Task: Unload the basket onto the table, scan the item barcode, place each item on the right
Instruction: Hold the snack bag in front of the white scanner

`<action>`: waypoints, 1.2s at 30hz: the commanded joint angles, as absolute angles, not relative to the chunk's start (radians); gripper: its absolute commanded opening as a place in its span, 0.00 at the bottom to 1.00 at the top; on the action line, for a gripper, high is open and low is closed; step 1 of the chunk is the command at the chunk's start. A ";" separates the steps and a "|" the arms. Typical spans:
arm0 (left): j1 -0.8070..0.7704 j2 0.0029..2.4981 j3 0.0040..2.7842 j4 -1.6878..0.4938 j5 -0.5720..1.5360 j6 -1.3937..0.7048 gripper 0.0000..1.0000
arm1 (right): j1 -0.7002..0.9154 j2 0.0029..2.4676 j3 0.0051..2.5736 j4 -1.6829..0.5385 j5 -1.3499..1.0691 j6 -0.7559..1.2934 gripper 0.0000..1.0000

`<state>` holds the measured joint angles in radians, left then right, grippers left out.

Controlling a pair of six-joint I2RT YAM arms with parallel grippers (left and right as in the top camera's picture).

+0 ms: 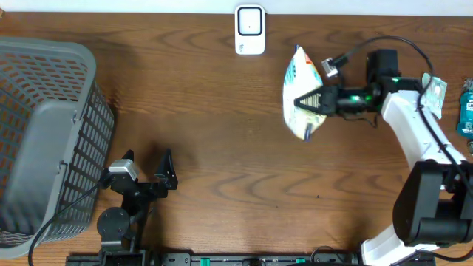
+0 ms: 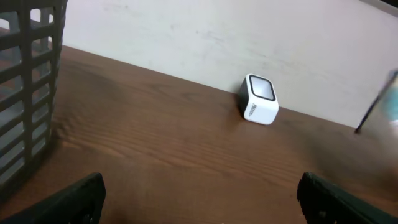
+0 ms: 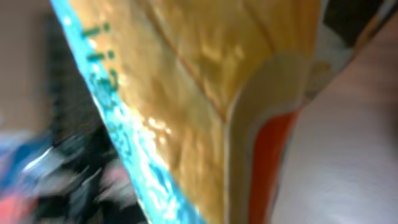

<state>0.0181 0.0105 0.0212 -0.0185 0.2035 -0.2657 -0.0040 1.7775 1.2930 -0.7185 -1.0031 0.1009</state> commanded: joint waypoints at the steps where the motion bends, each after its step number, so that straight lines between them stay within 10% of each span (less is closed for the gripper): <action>1: 0.021 0.004 0.004 -0.049 0.216 -0.268 0.98 | 0.090 1.778 1.309 -0.591 -0.602 0.457 0.01; 14: 0.021 0.004 0.004 -0.049 0.216 -0.268 0.98 | 0.297 1.899 1.385 0.090 -0.068 0.621 0.01; 36: 0.021 0.004 0.004 -0.049 0.216 -0.268 0.98 | 0.341 2.494 2.257 -0.155 -0.006 0.620 0.01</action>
